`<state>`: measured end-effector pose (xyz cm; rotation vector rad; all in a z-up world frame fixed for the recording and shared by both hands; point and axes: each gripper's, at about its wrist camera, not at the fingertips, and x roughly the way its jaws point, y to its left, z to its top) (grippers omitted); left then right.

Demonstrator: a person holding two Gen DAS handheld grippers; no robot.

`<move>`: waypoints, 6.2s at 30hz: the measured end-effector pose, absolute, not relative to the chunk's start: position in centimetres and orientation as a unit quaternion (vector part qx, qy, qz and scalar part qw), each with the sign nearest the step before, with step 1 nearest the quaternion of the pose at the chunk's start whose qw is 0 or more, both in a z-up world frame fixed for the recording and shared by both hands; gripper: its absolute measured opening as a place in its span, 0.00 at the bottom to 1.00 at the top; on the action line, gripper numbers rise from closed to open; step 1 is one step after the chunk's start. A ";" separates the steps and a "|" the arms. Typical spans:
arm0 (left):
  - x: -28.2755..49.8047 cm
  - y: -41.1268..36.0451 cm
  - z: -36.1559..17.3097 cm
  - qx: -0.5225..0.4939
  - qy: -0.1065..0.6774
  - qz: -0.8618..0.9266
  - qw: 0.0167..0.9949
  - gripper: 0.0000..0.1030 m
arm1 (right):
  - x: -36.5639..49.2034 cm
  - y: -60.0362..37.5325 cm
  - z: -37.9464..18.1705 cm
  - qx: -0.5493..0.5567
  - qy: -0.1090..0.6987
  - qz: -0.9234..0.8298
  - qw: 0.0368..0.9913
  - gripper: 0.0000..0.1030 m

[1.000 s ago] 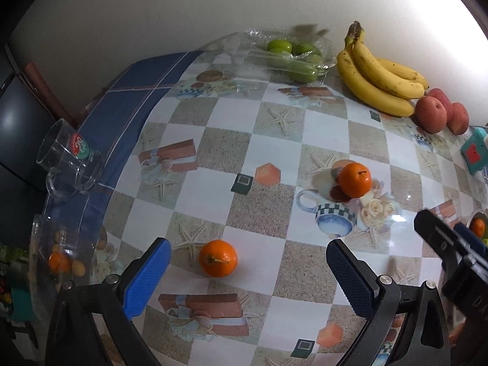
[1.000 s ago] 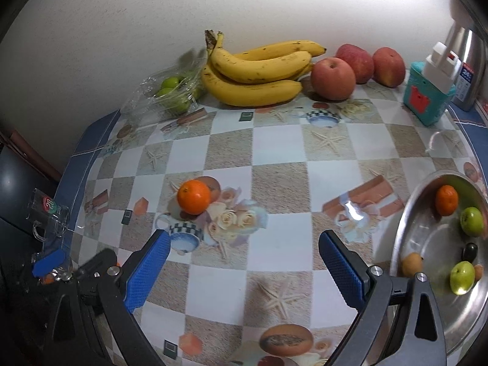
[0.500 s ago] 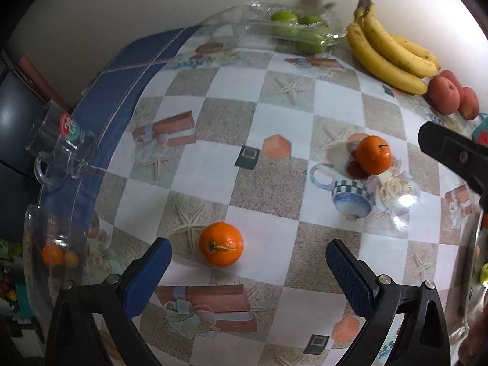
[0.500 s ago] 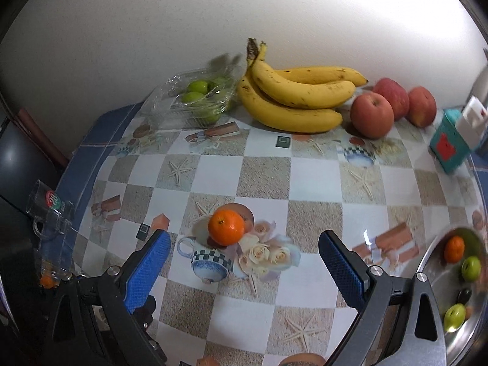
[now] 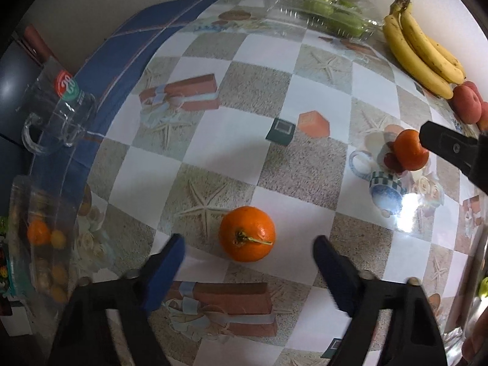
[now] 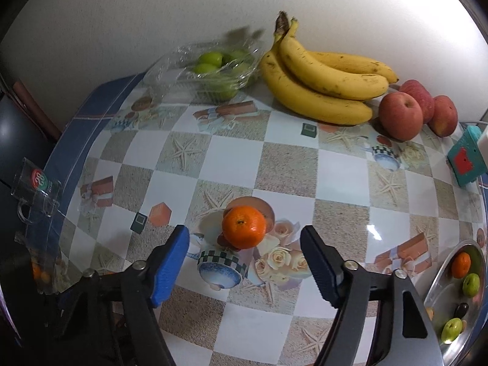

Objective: Organize fruits
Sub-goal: 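Grasp an orange with the left gripper while the right gripper grasps another orange, then lift both oranges and carry them toward the basin, then lower both oranges into the basin and open both grippers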

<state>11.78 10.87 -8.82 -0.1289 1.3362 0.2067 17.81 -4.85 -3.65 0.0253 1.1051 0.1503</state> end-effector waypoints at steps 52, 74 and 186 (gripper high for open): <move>9.5 16.8 -7.4 -0.169 0.609 0.108 0.768 0.38 | 19.9 -3.9 -4.9 -0.015 0.536 0.051 0.842 0.11; 10.2 15.5 -7.6 -0.161 0.610 0.099 0.769 0.38 | 20.5 -3.5 -7.4 -0.021 0.558 0.046 0.828 0.44; 9.0 -24.8 -5.8 0.114 0.515 -0.219 0.821 0.38 | 6.0 -35.0 -5.7 0.203 0.491 -0.135 0.836 0.40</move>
